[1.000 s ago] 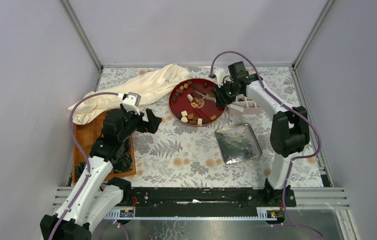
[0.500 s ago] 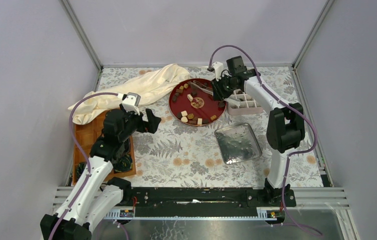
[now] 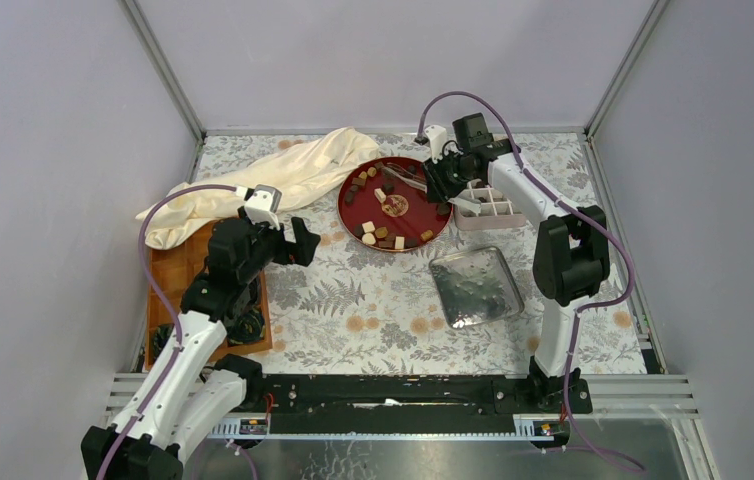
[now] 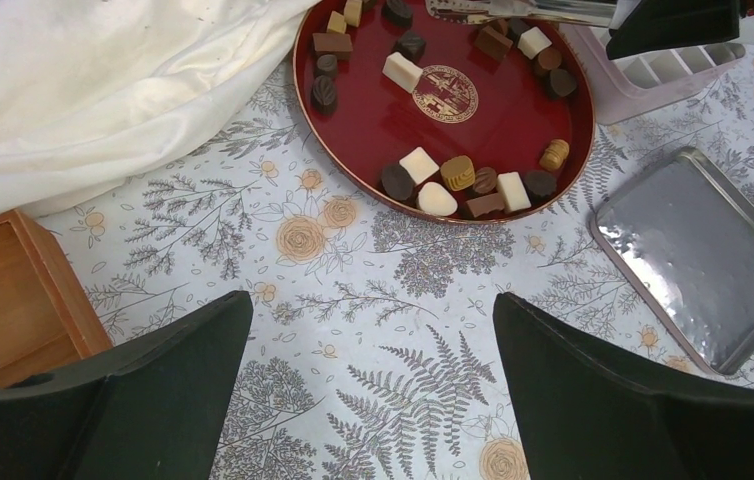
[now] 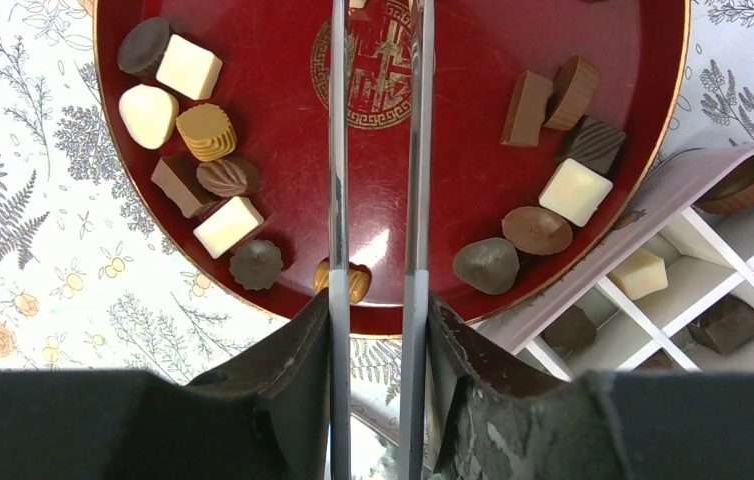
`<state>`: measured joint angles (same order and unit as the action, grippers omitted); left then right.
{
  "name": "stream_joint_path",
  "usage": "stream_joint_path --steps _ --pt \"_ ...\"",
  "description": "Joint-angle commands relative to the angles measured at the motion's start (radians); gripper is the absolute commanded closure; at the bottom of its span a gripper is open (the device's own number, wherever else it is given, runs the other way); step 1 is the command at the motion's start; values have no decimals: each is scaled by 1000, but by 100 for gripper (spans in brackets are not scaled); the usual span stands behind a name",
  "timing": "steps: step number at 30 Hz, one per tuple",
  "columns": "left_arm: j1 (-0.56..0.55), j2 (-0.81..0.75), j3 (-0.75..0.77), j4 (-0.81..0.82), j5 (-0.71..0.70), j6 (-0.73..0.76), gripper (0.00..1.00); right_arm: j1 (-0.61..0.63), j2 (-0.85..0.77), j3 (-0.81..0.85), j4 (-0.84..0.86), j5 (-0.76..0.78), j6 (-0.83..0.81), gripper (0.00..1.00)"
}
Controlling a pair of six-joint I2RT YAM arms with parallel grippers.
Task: Pack the chocolate
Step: Pick up the fake chocolate from the plate.
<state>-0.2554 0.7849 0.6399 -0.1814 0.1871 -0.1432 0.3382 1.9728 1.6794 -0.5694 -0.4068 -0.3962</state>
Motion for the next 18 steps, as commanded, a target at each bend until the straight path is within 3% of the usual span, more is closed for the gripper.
stream_joint_path --steps 1,18 --pt "-1 5 -10 20 -21 21 1 0 -15 4 40 12 -9 61" --pt "2 11 -9 20 -11 18 1 -1 -15 -21 46 55 -28 60"
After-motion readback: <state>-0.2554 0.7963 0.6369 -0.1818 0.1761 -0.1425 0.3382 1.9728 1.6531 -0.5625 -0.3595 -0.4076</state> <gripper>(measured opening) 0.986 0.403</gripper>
